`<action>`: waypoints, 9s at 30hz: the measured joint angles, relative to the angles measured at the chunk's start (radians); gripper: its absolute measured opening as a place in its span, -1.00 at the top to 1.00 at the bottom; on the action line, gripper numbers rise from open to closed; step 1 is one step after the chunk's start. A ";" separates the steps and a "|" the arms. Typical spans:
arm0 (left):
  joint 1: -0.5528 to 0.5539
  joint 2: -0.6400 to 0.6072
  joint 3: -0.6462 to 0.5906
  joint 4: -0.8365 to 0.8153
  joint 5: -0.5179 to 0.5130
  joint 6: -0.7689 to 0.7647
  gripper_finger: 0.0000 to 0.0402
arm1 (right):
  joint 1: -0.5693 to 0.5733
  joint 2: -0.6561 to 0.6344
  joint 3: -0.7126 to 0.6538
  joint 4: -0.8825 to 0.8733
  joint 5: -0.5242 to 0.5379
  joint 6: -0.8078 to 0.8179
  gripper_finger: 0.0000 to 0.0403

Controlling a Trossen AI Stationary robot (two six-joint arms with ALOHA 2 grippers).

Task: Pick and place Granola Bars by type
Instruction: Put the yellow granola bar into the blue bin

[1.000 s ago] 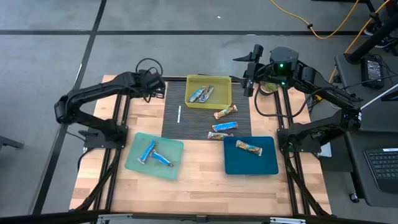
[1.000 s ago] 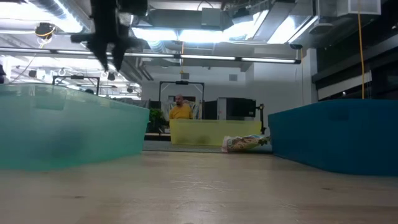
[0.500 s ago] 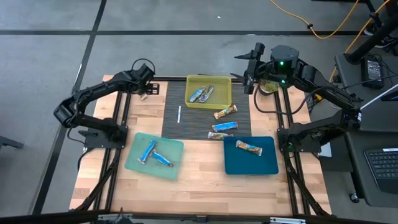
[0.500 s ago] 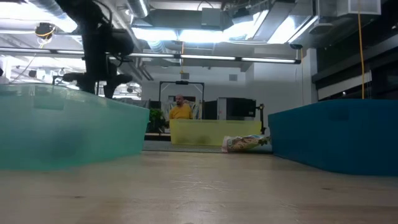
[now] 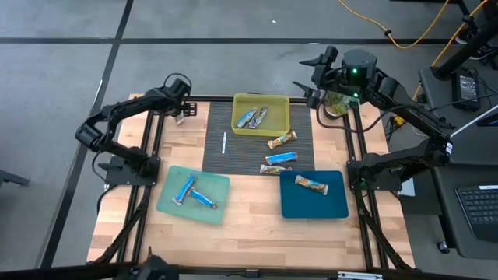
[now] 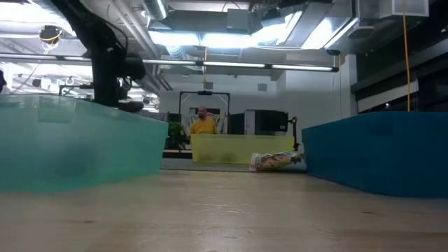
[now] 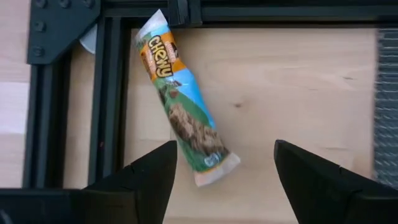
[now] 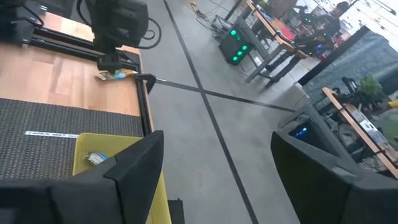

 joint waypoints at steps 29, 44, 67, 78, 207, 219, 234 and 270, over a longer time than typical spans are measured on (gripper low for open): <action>-0.026 0.190 0.012 0.012 -0.142 -0.060 -0.03 | -0.025 0.000 0.000 0.001 -0.001 -0.098 -0.48; -0.041 0.190 0.012 -0.029 -0.014 -0.079 0.45 | -0.025 0.000 0.000 -0.005 -0.001 -0.107 -0.48; -0.184 0.164 0.022 -0.075 0.090 -0.074 0.98 | -0.062 0.000 0.000 -0.010 -0.046 -0.106 -0.48; -0.262 -0.045 0.200 -0.069 0.105 0.096 1.00 | -0.062 0.000 0.000 -0.037 -0.046 -0.105 -0.48; -0.824 -0.252 0.431 0.313 0.127 0.669 0.98 | 0.131 0.396 0.000 0.817 -0.719 0.762 0.55; -0.831 -0.288 0.504 0.278 0.144 0.632 0.48 | 0.130 0.395 0.000 0.817 -0.719 0.760 0.56; -0.852 -0.285 0.614 0.162 0.064 0.681 0.01 | 0.130 0.215 0.000 0.476 -0.891 0.434 0.70; -0.849 -0.245 0.612 0.030 0.062 0.751 0.12 | 0.685 0.106 -0.121 -0.618 -0.107 1.024 0.71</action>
